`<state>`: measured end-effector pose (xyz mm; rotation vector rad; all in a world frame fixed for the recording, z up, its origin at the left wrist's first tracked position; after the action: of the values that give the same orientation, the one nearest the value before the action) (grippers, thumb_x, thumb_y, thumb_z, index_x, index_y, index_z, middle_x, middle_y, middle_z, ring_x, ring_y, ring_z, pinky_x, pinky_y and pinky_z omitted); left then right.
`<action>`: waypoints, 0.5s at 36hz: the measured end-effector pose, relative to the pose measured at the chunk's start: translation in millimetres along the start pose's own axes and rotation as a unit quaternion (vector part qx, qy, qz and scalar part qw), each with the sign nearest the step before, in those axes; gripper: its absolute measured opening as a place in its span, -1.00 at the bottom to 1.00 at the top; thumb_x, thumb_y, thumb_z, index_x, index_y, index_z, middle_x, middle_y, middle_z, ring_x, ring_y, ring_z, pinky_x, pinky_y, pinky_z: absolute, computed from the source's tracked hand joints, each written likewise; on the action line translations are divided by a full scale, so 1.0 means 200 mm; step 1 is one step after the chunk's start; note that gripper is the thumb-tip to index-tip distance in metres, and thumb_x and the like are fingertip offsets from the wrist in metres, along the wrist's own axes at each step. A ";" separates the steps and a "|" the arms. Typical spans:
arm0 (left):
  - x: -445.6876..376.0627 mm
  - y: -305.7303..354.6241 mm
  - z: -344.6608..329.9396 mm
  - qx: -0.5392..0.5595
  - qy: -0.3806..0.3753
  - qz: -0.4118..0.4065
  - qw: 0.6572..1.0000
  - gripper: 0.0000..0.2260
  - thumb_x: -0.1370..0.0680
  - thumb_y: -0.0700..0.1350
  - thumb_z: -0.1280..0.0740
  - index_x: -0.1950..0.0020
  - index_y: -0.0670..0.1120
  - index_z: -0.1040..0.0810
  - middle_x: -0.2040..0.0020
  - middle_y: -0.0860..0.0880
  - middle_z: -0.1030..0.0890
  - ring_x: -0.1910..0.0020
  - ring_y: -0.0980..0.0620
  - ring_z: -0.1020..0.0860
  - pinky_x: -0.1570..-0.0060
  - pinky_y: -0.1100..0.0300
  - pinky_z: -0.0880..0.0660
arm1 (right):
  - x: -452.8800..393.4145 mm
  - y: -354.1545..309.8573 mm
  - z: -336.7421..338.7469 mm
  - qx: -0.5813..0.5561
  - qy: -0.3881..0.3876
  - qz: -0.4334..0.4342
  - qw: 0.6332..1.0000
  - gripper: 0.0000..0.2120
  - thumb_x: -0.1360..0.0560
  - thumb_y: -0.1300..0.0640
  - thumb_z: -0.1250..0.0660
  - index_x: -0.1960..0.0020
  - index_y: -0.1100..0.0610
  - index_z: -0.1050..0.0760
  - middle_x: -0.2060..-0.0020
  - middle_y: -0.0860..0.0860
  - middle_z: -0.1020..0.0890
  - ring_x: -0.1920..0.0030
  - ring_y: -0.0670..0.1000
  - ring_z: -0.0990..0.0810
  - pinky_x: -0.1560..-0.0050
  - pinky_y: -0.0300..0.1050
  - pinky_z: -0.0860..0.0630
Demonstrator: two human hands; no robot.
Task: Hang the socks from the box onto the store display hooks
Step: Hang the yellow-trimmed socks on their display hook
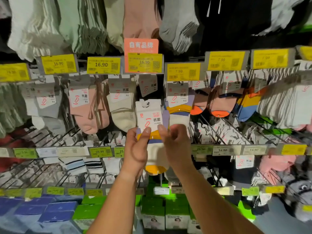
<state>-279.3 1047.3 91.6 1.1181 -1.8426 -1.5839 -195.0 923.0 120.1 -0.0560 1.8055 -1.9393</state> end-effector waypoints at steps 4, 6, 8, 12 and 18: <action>0.02 0.02 -0.03 -0.014 -0.005 -0.008 1.000 -0.69 -0.46 0.12 -0.39 -0.04 -0.06 -0.47 0.01 -0.07 -0.66 -0.06 -0.03 -0.63 -0.22 -0.07 -0.50 | 0.02 0.08 -0.04 -0.041 -0.006 -0.046 0.998 -0.60 -0.45 -0.05 -0.48 0.10 0.20 -0.35 0.29 0.02 -0.35 0.34 -0.08 -0.31 0.35 -0.31 -0.30; 0.02 0.01 -0.03 -0.011 -0.001 -0.004 1.000 -0.70 -0.54 0.16 -0.35 -0.05 -0.06 -0.48 0.01 -0.05 -0.66 -0.05 0.00 -0.62 -0.24 -0.06 -0.48 | 0.01 0.08 -0.02 -0.040 -0.015 -0.046 0.998 -0.64 -0.47 -0.03 -0.47 0.12 0.21 -0.38 0.32 0.02 -0.40 0.37 -0.12 -0.32 0.37 -0.31 -0.30; 0.01 -0.01 -0.02 0.023 0.016 0.009 1.000 -0.65 -0.58 0.23 -0.29 -0.10 -0.05 -0.53 -0.06 -0.07 -0.68 -0.13 -0.05 -0.64 -0.27 -0.07 -0.50 | 0.01 0.09 -0.01 -0.045 -0.024 -0.055 0.997 -0.69 -0.49 -0.02 -0.45 0.14 0.21 -0.46 0.32 0.04 -0.51 0.36 -0.11 -0.40 0.34 -0.26 -0.33; -0.01 -0.03 -0.02 0.041 0.022 0.020 0.999 -0.68 -0.67 0.12 -0.21 -0.14 -0.11 -0.53 0.02 -0.02 -0.71 0.00 0.02 -0.67 -0.14 0.02 -0.54 | 0.02 0.11 -0.01 -0.110 -0.040 -0.094 0.989 -0.91 -0.51 0.06 -0.44 0.17 0.03 -0.62 0.26 -0.05 -0.69 0.24 -0.08 -0.62 0.24 -0.18 -0.47; -0.04 -0.03 -0.01 0.061 0.016 0.019 0.998 -0.87 -0.72 -0.12 -0.16 -0.09 -0.09 -0.48 -0.01 -0.02 -0.69 -0.09 0.00 -0.64 -0.17 0.11 -0.53 | 0.01 0.15 0.02 -0.178 -0.044 -0.135 0.974 -0.95 -0.51 0.03 -0.44 0.04 -0.06 -0.63 0.08 0.01 -0.72 0.02 0.18 -0.68 -0.04 0.32 -0.59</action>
<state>-271.8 1052.3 86.6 1.1475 -1.9507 -1.4412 -186.0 917.6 92.0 -0.5219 2.1535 -1.7243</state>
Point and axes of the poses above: each hand's wrist, its own x-axis away from the middle knuckle, its own z-axis out of the back of the hand, y = z × x, the point moved 7 cm from there along -x, towards the middle knuckle
